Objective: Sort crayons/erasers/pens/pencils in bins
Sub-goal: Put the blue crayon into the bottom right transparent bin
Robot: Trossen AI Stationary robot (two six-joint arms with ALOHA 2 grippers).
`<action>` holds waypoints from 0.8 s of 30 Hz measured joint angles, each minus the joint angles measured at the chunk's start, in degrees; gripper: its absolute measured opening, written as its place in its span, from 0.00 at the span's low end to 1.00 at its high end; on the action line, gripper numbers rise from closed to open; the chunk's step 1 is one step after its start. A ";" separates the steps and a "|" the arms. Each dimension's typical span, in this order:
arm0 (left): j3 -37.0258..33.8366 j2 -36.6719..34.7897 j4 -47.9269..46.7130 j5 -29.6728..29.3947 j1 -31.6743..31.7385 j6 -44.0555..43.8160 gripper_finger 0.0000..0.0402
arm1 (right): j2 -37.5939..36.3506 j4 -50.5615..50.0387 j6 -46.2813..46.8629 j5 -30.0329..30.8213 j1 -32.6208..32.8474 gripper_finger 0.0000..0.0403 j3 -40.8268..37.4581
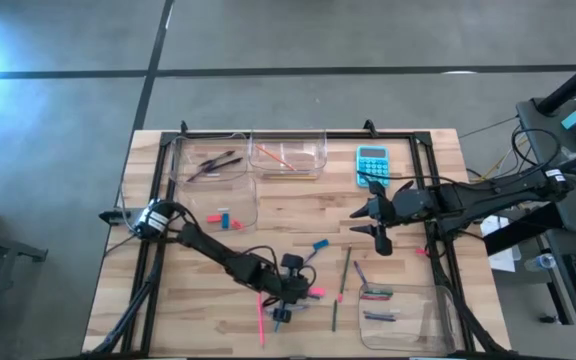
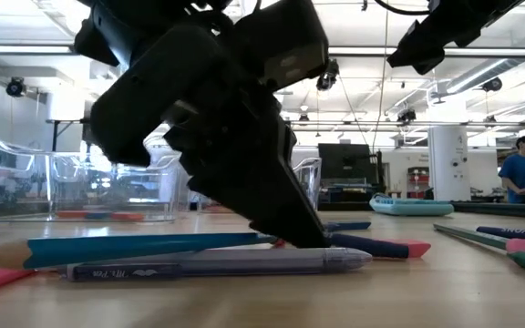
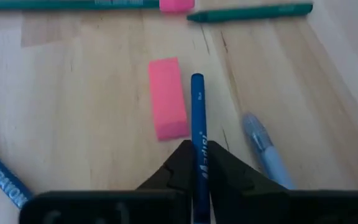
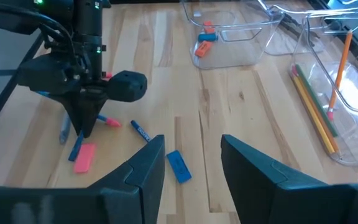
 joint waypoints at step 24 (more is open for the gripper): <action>-2.58 -13.39 15.26 -14.62 2.94 3.15 0.03 | 1.18 27.40 -3.61 8.72 19.80 0.37 -10.50</action>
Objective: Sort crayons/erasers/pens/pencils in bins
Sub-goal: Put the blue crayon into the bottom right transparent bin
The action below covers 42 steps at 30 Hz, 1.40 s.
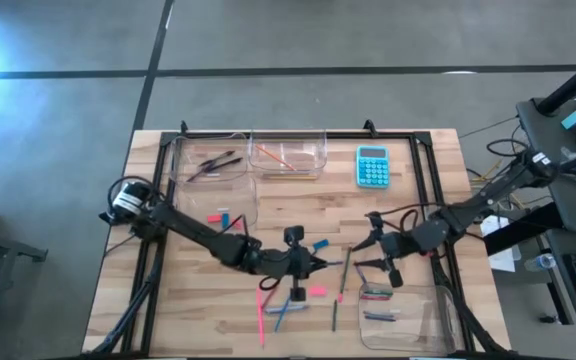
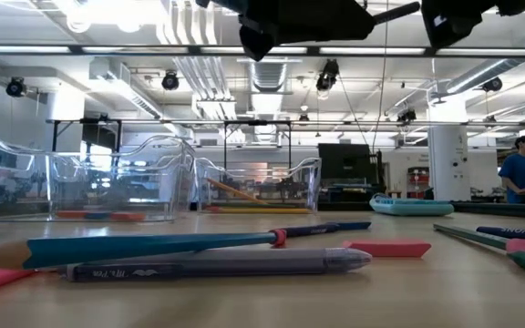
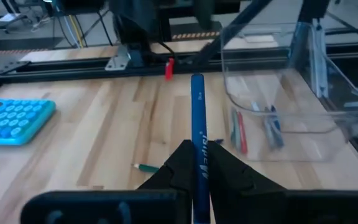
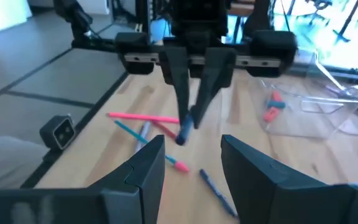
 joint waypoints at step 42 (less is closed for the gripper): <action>-0.15 0.11 2.29 0.57 1.22 -0.13 0.03 | 16.56 11.16 -0.05 6.65 0.27 0.05 2.76</action>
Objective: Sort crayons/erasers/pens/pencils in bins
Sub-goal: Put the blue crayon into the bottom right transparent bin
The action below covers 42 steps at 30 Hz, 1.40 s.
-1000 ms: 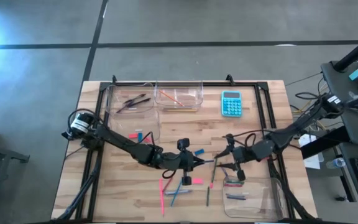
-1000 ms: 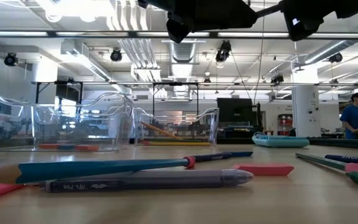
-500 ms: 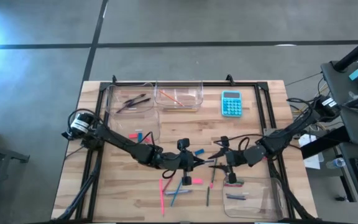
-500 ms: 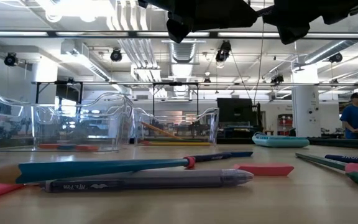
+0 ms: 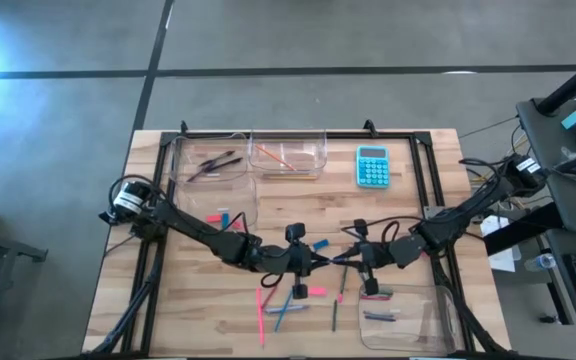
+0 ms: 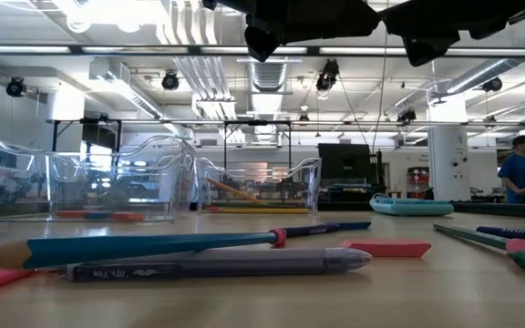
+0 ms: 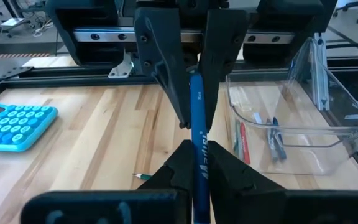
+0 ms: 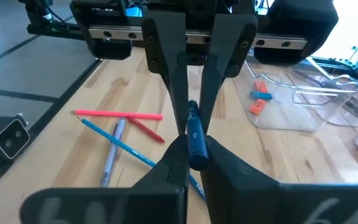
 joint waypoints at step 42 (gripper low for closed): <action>-0.20 0.00 -0.52 4.63 0.09 -0.44 0.18 | -2.03 -3.67 3.38 -1.98 0.04 0.07 0.07</action>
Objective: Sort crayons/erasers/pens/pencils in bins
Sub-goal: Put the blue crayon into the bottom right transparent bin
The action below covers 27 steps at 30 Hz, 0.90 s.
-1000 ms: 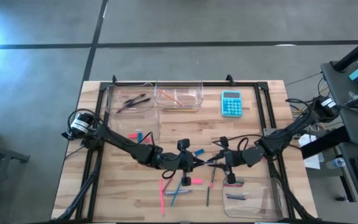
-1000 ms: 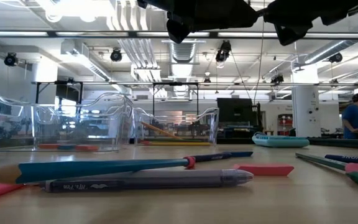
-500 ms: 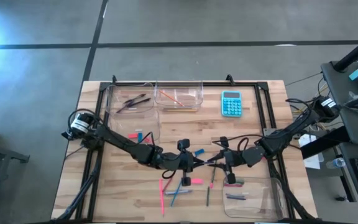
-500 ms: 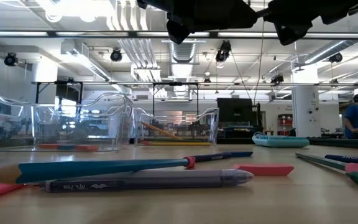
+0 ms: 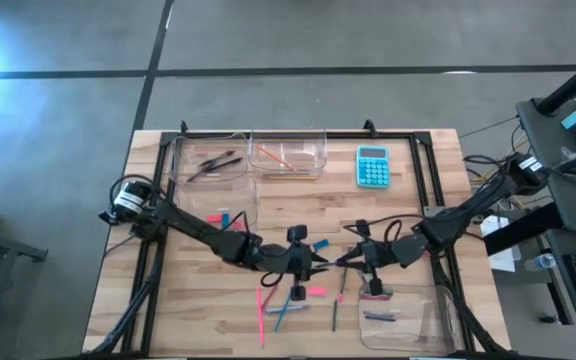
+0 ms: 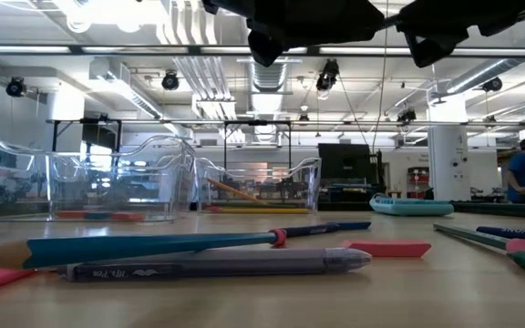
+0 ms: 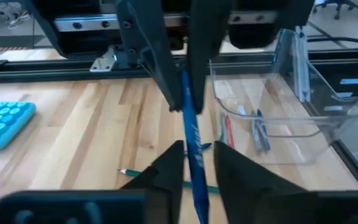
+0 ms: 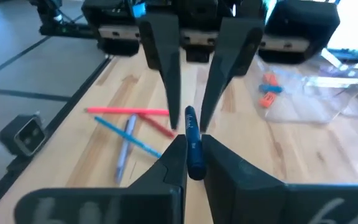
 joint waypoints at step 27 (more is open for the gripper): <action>-0.85 -2.33 0.14 -2.47 -1.57 0.39 0.42 | -8.71 -34.18 37.80 -11.03 24.16 0.12 2.36</action>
